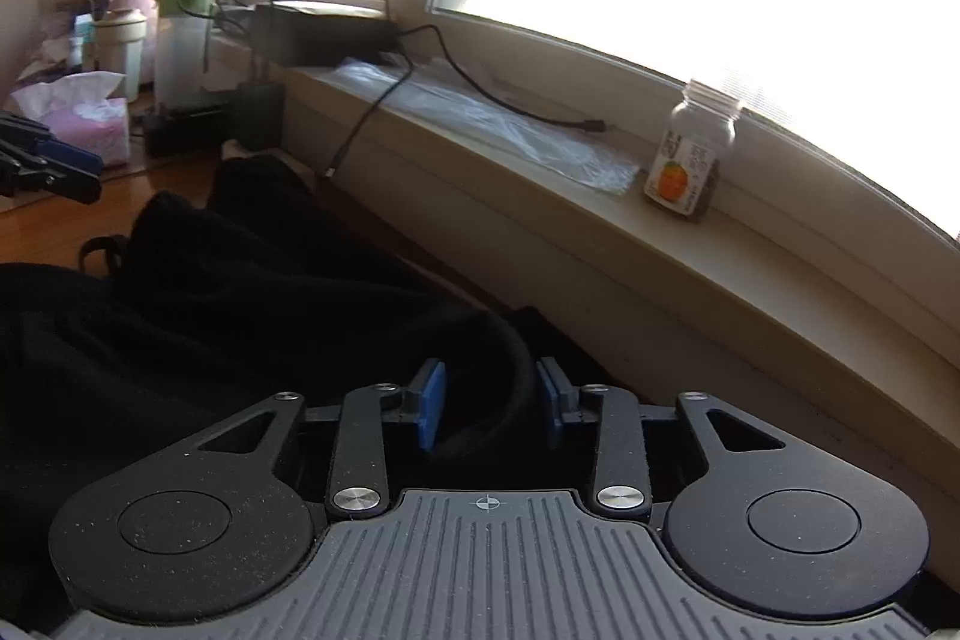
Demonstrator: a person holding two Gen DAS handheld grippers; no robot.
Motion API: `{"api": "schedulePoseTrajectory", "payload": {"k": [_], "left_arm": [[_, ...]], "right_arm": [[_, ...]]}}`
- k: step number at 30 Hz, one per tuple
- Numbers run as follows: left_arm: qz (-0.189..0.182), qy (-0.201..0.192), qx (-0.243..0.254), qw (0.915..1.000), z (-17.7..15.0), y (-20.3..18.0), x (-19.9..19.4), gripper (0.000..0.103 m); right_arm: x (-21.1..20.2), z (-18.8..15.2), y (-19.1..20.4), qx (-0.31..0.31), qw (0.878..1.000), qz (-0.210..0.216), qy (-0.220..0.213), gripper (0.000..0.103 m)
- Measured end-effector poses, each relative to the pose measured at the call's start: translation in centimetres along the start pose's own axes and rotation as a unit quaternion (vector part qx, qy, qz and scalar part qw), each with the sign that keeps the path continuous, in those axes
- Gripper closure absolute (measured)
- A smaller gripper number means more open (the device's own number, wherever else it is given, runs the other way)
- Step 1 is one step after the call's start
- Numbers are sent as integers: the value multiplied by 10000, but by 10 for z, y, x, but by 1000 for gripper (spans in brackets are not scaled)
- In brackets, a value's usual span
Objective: Fold clothes
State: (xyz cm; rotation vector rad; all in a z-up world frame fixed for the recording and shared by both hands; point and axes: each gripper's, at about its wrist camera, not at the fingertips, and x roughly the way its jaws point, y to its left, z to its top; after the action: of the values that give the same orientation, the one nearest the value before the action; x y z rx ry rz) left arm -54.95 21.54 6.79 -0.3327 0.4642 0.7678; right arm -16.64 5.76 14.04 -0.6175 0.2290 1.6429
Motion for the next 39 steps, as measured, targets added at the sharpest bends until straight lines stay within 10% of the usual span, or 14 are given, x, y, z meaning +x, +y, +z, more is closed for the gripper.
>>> {"api": "schedulePoseTrajectory", "payload": {"k": [11, 21, 33, 39], "left_arm": [[-372, 409, 40, 9985, -42, -13, -35, 46], [-773, 664, -69, 9948, -56, -17, -49, 45], [-437, 750, 194, 9960, -55, -39, -27, 87], [-287, 1076, 526, 9924, -62, -46, -60, 90]], "right_arm": [[-15, -3, 102, -367, 9866, 1586, 81, 55], [7, -22, 125, -920, 9864, 1290, 442, 52], [-1, -34, 109, -593, 9878, 1405, 310, 48], [1, -34, 106, -360, 9827, 1770, 398, 46]]}}
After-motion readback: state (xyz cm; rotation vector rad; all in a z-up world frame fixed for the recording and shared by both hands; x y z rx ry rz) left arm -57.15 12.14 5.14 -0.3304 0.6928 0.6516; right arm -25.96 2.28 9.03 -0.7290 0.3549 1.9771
